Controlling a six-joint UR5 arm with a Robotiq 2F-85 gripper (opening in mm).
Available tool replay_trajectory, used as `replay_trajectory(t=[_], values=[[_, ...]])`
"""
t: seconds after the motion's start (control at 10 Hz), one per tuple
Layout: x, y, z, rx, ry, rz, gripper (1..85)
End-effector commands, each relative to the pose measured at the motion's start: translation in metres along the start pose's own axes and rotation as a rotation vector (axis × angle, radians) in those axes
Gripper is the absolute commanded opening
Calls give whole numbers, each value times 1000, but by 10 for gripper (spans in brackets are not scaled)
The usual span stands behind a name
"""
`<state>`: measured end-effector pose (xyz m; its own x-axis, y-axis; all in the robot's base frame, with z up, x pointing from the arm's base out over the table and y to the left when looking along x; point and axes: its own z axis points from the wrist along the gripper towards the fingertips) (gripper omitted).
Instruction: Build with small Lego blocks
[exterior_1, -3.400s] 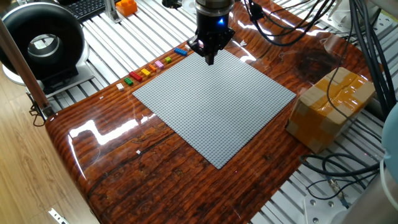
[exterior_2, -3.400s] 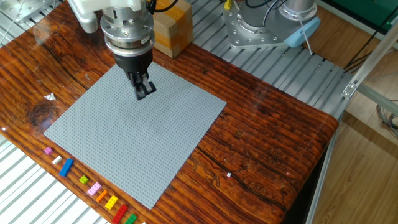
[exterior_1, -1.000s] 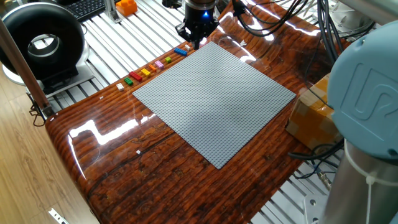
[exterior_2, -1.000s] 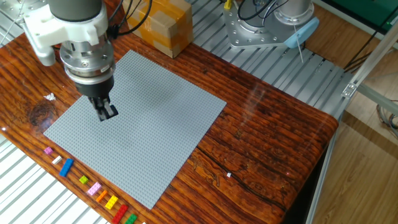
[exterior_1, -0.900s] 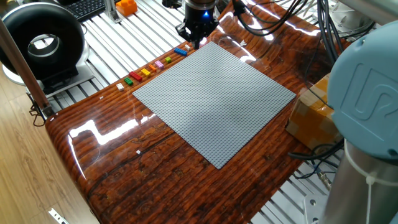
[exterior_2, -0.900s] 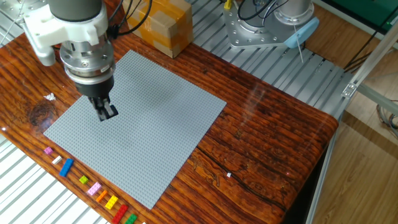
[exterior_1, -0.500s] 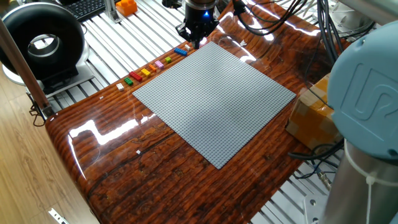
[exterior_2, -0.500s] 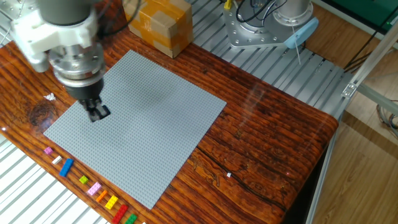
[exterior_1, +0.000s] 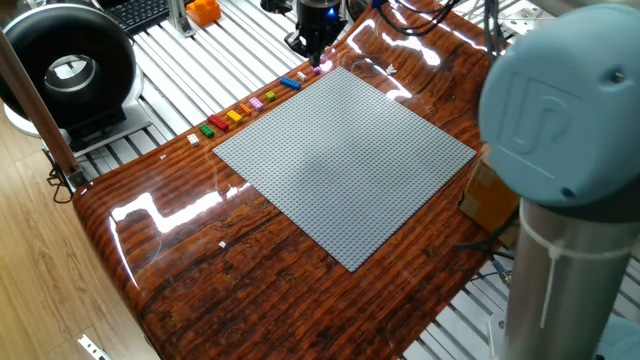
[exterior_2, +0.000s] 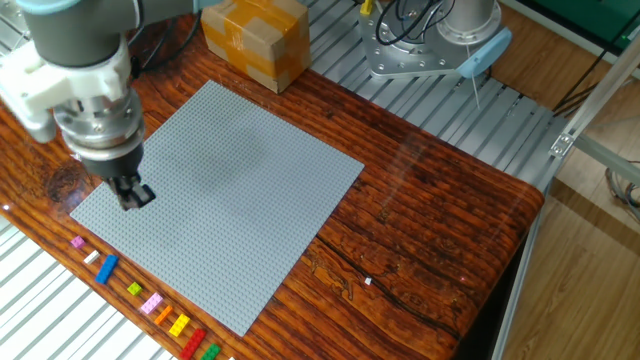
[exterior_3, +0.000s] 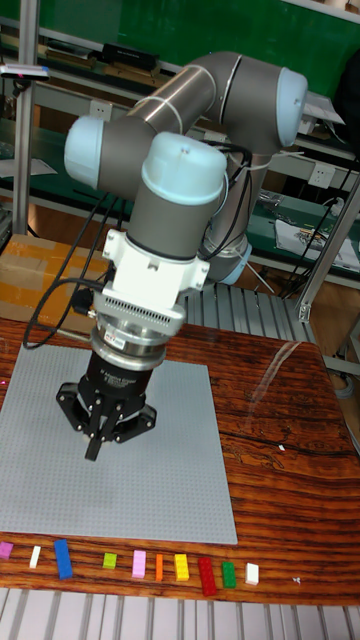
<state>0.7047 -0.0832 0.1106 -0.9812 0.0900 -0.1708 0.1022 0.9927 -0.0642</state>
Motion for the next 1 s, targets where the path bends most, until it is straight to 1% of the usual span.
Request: replay_trajectory(t=[0.0, 0.1, 0.2, 0.3, 0.4, 0.5, 0.6, 0.7, 0.8, 0.9], values=[[-3, 8, 7, -27, 12, 21, 10], [3, 11, 7, -40, 37, 42, 10], [7, 10, 7, -34, 50, 74, 10], [9, 10, 6, -32, 58, 107, 10], [8, 14, 6, -48, 58, 142, 10], [8, 16, 6, -55, 59, 174, 10], [6, 15, 6, -53, 51, 198, 10], [-1, 16, 6, -57, 27, 218, 10], [-4, 13, 7, -48, 13, 226, 10], [-6, 15, 7, -56, 5, 204, 10]])
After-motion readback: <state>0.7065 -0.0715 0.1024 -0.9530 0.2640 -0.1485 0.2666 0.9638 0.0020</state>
